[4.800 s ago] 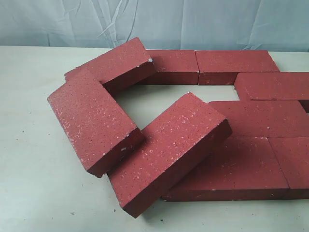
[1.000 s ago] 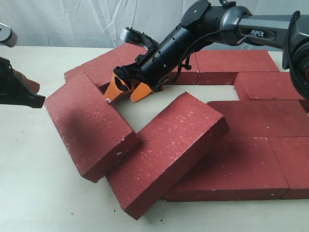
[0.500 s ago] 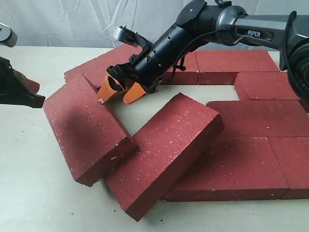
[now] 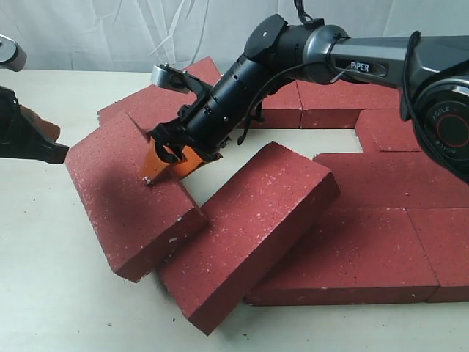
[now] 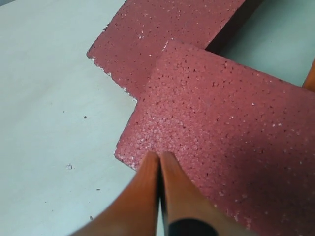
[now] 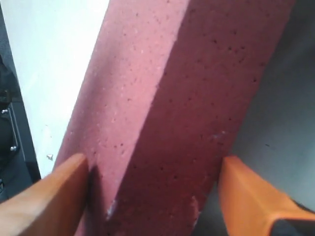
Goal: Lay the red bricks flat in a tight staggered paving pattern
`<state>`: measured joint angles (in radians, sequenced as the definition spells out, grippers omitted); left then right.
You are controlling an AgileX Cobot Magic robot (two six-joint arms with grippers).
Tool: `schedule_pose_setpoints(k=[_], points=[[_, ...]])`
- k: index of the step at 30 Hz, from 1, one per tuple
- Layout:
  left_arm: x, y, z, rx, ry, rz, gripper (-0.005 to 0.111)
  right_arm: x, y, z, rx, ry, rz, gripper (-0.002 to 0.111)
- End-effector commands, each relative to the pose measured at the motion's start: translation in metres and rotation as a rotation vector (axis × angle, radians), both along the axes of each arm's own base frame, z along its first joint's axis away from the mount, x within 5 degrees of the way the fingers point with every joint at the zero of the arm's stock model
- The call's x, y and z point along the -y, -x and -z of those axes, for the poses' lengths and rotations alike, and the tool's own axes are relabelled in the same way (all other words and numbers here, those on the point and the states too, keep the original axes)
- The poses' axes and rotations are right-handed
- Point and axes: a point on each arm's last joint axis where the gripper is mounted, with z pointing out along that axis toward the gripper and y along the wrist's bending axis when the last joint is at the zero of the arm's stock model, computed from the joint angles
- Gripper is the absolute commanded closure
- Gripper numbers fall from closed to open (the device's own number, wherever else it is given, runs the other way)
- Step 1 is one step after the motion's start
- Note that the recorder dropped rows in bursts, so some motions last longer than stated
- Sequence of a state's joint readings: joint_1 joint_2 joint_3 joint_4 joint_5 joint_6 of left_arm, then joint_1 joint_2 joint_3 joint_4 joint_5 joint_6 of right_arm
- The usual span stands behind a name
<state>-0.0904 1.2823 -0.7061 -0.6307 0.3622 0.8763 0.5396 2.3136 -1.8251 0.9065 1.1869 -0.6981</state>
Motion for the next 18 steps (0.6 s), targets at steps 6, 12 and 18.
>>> schedule_pose_setpoints(k=[6, 12, 18], points=[[0.000, -0.002, -0.002, 0.013, 0.004, -0.006, 0.107, -0.007, -0.002, -0.017, -0.021, -0.087, 0.004, 0.108], [0.000, -0.002, -0.014, 0.066, 0.009, -0.015, 0.107, -0.013, -0.007, -0.033, -0.028, -0.160, 0.036, 0.108], [-0.002, 0.016, -0.056, 0.232, 0.035, -0.027, 0.107, -0.036, 0.002, -0.033, -0.011, -0.182, 0.084, 0.108]])
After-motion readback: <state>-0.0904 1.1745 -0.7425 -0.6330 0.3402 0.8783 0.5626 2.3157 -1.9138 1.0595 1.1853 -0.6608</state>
